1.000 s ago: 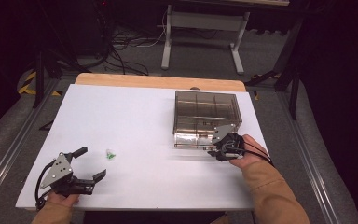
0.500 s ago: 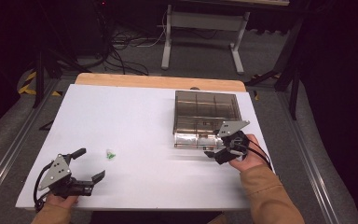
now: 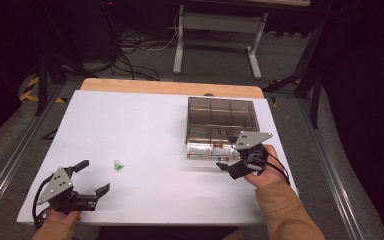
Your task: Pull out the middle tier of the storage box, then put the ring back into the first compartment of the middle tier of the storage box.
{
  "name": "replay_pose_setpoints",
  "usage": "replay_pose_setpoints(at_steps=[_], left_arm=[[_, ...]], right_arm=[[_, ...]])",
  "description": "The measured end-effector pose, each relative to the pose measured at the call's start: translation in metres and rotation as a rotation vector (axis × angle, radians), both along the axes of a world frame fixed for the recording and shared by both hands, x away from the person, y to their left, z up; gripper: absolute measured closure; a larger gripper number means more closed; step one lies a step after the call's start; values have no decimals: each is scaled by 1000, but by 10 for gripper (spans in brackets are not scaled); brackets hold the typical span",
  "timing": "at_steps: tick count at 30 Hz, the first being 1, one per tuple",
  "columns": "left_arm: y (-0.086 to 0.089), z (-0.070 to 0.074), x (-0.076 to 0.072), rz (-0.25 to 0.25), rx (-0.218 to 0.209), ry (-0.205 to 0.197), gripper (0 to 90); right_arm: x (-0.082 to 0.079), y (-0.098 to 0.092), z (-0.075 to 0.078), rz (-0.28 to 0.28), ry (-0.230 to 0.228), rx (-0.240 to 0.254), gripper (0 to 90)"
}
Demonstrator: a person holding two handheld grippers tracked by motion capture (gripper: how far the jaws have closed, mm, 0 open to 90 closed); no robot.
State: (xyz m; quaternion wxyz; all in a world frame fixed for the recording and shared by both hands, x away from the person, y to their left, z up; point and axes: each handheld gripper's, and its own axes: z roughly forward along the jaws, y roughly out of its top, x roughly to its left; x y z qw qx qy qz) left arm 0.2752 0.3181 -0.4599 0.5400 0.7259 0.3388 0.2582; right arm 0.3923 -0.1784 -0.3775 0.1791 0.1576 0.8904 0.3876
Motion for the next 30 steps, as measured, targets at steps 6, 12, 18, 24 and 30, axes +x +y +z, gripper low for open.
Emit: replay_pose_setpoints(at_steps=[6,12,18,24,30], left_arm=[[2,0,-1,0,-3,8,1],[2,0,0,-8,-2,8,2],[3,0,1,-17,7,9,1],[4,-1,2,-32,-10,11,1],[3,-1,2,-35,-7,9,2]], right_arm=[[0,4,1,3,3,22,94],[-2,8,2,9,0,33,83],[-2,10,7,13,-2,69,26],[-5,18,8,17,-26,108,0],[-6,26,9,28,-32,135,0]])
